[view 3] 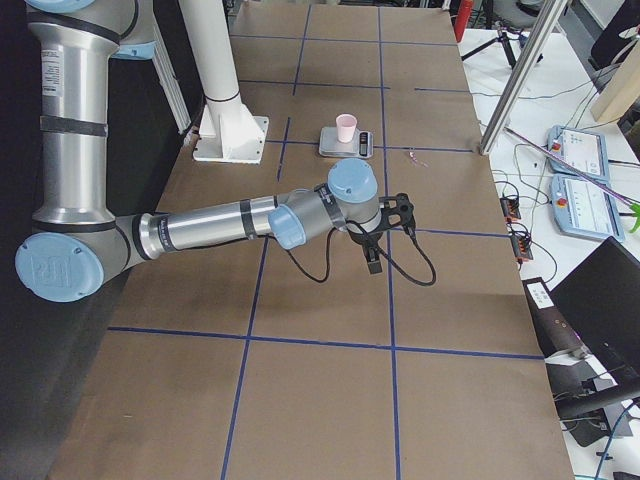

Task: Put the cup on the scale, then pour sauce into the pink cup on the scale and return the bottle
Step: 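Open the left gripper and withdraw it from the cup, then reach the right gripper to the glass sauce bottle and grasp it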

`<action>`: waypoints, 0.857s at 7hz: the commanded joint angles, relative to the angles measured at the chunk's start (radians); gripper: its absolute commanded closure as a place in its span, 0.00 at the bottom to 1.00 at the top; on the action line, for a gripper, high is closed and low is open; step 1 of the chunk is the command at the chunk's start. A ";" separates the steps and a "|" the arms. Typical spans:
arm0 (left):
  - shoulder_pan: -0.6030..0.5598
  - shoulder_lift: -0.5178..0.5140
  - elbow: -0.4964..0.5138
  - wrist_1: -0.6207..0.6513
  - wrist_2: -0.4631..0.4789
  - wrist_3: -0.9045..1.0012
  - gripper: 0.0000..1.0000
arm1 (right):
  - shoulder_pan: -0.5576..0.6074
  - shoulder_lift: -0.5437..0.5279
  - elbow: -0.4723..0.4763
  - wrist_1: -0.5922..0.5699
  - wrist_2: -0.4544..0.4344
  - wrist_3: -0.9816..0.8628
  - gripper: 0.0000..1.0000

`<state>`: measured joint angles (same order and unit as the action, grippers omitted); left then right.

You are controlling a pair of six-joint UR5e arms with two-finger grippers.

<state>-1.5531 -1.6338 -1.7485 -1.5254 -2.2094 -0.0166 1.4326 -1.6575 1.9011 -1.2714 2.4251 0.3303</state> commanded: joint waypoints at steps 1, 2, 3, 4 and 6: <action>-0.088 0.141 -0.008 -0.041 -0.163 0.092 0.00 | -0.137 -0.030 0.163 -0.002 -0.035 0.241 0.00; -0.088 0.140 -0.009 -0.042 -0.164 0.092 0.00 | -0.241 -0.050 0.250 -0.002 -0.119 0.383 0.00; -0.088 0.140 -0.009 -0.042 -0.165 0.092 0.00 | -0.326 -0.073 0.333 0.000 -0.173 0.500 0.00; -0.088 0.138 -0.011 -0.042 -0.165 0.092 0.00 | -0.459 -0.077 0.395 0.000 -0.293 0.638 0.00; -0.088 0.137 -0.011 -0.042 -0.165 0.090 0.00 | -0.837 -0.096 0.415 0.067 -0.737 0.917 0.00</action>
<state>-1.6413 -1.4960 -1.7585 -1.5676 -2.3742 0.0748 0.8177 -1.7378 2.3018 -1.2544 1.9434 1.0779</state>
